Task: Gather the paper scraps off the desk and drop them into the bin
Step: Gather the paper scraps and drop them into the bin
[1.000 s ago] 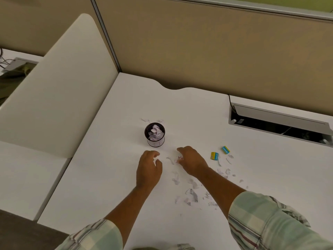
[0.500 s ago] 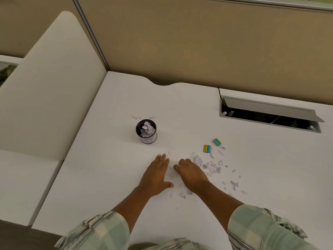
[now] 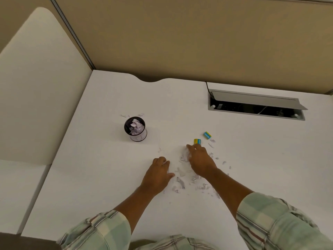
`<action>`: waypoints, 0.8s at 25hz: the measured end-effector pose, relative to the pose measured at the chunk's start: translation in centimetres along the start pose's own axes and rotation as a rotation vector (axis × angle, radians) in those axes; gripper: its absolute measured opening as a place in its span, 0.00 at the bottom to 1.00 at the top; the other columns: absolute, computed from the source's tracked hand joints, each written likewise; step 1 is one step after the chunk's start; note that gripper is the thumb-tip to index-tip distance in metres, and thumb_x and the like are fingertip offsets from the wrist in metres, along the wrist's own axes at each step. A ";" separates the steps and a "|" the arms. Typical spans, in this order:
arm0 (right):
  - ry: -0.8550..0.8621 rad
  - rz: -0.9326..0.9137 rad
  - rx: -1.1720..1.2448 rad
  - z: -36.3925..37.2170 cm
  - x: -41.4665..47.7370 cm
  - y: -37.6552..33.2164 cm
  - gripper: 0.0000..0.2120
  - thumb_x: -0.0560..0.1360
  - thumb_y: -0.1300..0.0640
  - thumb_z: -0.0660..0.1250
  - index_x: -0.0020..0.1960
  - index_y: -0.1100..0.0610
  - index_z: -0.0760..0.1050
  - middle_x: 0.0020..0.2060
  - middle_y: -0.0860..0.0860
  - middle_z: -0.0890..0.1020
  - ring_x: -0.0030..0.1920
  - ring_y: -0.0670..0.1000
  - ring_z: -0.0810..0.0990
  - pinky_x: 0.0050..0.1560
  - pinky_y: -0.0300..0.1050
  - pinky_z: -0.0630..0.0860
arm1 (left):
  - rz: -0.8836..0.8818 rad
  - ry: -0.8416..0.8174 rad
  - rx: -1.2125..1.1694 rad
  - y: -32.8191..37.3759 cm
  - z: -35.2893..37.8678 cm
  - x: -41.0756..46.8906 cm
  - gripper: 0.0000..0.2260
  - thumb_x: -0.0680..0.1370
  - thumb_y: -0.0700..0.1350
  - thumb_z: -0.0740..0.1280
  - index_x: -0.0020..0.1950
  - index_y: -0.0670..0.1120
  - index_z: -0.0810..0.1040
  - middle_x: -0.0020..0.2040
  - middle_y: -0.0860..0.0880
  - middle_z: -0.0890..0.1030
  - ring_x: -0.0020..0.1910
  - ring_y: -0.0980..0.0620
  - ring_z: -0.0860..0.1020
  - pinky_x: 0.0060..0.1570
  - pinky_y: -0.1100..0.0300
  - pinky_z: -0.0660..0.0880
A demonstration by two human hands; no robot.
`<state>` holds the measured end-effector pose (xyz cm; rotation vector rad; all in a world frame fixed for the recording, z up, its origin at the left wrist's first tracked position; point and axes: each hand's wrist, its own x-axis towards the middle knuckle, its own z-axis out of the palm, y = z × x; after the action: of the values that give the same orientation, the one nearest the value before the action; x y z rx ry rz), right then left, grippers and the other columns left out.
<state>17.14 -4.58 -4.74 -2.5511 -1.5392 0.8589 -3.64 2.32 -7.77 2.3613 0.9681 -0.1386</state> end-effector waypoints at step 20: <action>-0.045 -0.152 -0.248 2.8 -2.3 0.1 0.14 0.77 0.68 0.64 0.61 0.58 0.77 0.56 0.58 0.77 0.58 0.58 0.76 0.54 0.49 0.77 | 0.015 -0.188 -0.011 3.6 2.3 -2.2 0.11 0.82 0.37 0.63 0.61 0.39 0.80 0.62 0.40 0.77 0.62 0.43 0.75 0.61 0.51 0.74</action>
<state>15.11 -7.19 -6.17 -2.5437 -1.9361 0.7557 -2.58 -2.35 -7.28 2.2973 0.8585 -0.3422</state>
